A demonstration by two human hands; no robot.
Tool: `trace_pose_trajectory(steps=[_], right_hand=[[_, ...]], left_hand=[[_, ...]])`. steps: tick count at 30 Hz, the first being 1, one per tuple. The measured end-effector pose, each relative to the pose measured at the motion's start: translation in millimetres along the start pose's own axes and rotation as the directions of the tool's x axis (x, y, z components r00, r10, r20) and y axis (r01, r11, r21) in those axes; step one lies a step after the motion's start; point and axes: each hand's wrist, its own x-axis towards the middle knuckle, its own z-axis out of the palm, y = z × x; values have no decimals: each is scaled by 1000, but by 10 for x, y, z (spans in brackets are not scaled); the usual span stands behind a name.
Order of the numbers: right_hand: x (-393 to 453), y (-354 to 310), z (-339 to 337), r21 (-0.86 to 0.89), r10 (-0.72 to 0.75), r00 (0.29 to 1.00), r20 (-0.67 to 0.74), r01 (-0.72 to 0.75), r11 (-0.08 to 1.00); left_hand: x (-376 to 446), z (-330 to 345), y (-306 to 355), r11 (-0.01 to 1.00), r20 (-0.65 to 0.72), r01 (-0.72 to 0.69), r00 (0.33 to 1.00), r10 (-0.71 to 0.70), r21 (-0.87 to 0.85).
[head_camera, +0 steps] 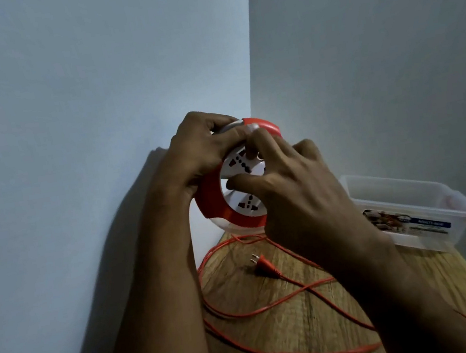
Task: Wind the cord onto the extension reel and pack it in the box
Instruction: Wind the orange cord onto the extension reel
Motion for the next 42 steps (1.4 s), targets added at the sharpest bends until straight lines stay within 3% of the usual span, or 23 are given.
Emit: trace_pose_trajectory(steps=[6,9,15,18,22,24,26,31,38,42], right_hand=[[14,43,194,73,-2,984,-179,16,997],[-3,-42,232,202,101,966,-236,-53,978],[36,-176,271,473,318,923,-215,-187,861],[17,-170,189,351,278,940,-196,-197,916],[1,-54,-49,132,9,970,-244,24,991],[-11,15,-79,83,-125,982,-139,138,987],[-8,40,-39,36,-171,985,-4,171,985],[22,48,66,-19,-185,982,43,186,982],[20,158,152,30,-130,976,-176,137,990],[15,82,164,208,159,945,-287,-101,973]], left_hand=[[4,-35,1,999,50,17,999,-19,42],[8,-24,2,995,70,49,996,-55,86],[-5,-5,-15,991,122,123,984,-129,55],[16,7,-55,991,134,127,982,-132,46],[22,-49,-94,995,119,101,987,-104,26],[16,-72,-123,994,104,102,989,-105,39],[13,-73,-128,992,69,109,991,-113,67],[-17,-72,-59,992,51,125,991,-127,35],[-15,-12,31,997,39,62,997,-60,-49],[5,34,53,988,-29,78,996,-83,-132]])
